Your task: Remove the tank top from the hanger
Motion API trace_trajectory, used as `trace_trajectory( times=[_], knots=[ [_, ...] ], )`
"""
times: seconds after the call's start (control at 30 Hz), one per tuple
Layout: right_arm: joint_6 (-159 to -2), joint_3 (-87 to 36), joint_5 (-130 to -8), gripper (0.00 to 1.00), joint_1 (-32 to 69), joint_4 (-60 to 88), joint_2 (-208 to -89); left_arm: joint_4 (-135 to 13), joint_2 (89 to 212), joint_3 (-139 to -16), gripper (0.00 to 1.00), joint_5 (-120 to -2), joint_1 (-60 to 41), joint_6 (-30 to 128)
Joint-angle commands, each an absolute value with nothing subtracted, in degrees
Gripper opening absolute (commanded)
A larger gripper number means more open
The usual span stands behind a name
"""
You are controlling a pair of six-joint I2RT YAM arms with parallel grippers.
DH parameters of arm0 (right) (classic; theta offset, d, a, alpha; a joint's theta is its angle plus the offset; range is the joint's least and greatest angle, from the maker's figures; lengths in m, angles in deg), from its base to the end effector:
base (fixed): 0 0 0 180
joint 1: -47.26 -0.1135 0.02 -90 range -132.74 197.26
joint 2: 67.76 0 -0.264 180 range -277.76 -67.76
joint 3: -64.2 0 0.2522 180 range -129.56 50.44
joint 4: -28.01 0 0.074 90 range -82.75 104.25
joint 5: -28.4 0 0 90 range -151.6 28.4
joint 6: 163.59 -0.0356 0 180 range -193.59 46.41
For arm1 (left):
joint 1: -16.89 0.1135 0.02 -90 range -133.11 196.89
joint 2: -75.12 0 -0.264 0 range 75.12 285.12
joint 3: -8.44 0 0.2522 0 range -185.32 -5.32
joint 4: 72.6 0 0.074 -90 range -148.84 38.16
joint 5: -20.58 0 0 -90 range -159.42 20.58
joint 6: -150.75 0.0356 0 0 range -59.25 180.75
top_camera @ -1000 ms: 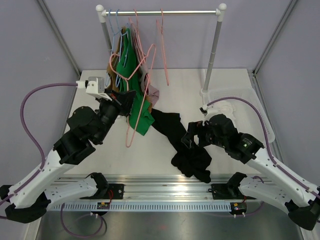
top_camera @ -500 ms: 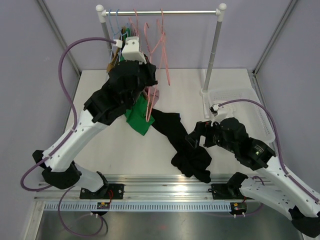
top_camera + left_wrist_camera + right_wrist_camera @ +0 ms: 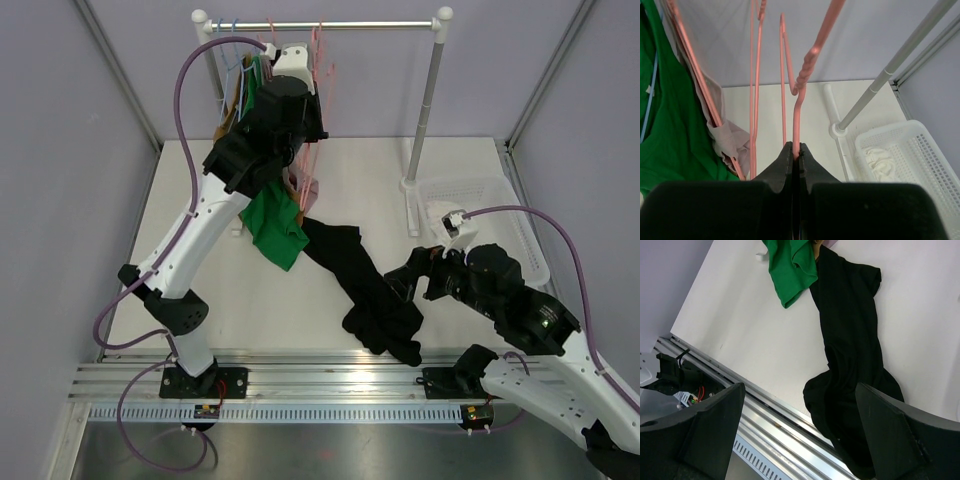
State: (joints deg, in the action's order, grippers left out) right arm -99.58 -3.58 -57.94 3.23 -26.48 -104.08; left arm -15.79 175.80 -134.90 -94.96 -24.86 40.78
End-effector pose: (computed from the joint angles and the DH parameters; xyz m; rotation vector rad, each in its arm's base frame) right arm 0.0902 0.0840 0.3586 -0.2780 2.0271 0.7228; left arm 0.2768 -0.2265 0.5179 0.0276 1.8079 -0.3652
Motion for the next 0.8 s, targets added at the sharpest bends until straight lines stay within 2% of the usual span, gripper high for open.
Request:
trace_trajectory(
  times=[0.0, 0.27, 0.53, 0.77],
  knots=[
    [-98.5, -5.1, -56.9, 0.99, 3.5, -26.0, -105.2, -17.4, 176.5, -140.0, 0.0, -91.5, -24.9, 44.4],
    [-98.7, -3.6, -58.3, 1.0, 3.5, -24.7, -105.1, -19.5, 181.5, -145.1, 0.0, -91.9, -24.5, 49.2],
    [-99.1, -3.3, -59.7, 0.99, 3.5, -24.9, -103.5, -31.7, 186.6, -146.8, 0.0, -91.0, -22.0, 49.7],
    [-100.2, -0.1, -63.1, 1.0, 3.5, -21.9, -102.7, -41.0, 192.1, -147.9, 0.0, -80.6, -17.4, 48.4]
  ],
)
